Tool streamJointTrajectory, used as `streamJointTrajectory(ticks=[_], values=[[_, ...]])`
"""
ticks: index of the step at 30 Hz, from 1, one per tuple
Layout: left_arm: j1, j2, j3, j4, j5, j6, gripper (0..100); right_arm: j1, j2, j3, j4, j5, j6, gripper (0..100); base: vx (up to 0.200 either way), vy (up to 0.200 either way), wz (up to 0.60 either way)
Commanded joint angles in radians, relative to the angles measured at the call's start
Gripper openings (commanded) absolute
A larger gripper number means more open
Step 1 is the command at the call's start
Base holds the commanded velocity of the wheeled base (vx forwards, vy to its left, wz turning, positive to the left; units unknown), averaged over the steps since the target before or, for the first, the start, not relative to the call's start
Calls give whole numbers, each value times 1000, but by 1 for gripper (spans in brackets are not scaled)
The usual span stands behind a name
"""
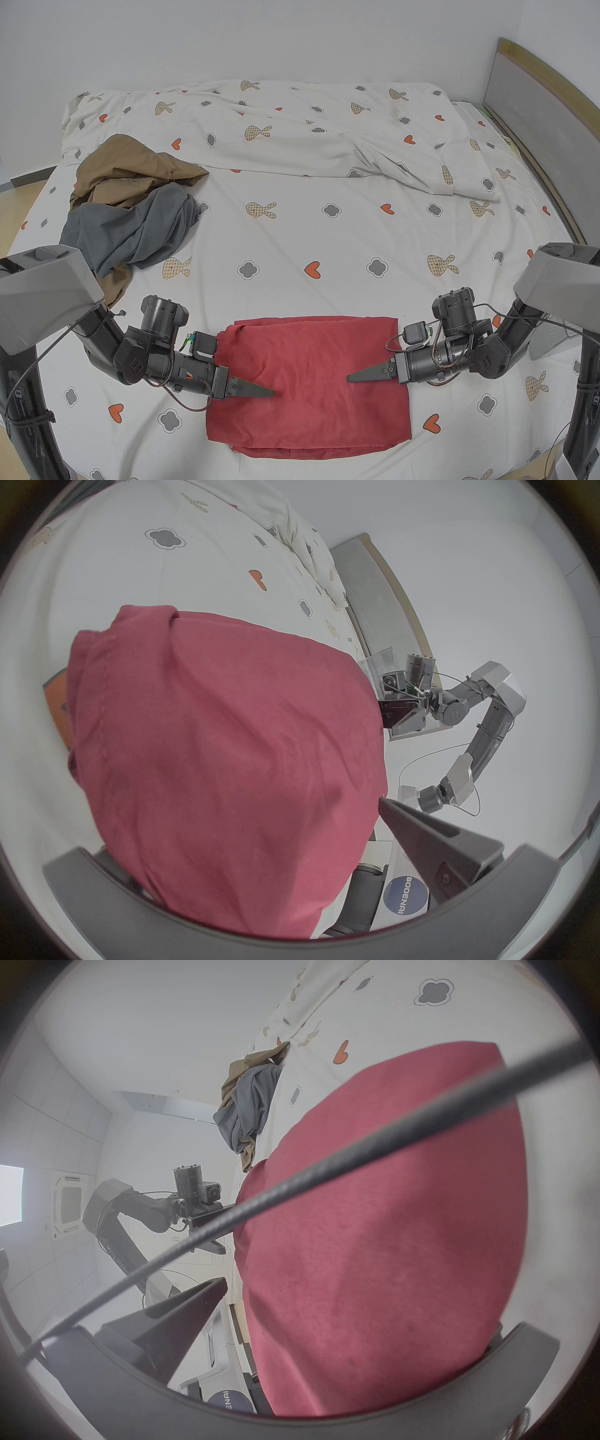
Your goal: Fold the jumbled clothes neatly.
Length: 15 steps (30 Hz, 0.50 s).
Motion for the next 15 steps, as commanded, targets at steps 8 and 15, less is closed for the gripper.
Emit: streamJointTrajectory(ticks=[8, 15], values=[[-18, 33, -30, 0, 0, -23, 100, 27, 3, -10, -58, 37, 78, 100, 0, 0, 0], [-18, 30, -13, 0, 0, -21, 100, 19, 9, -26, -60, 69, 85, 100, 0, 0, 0]])
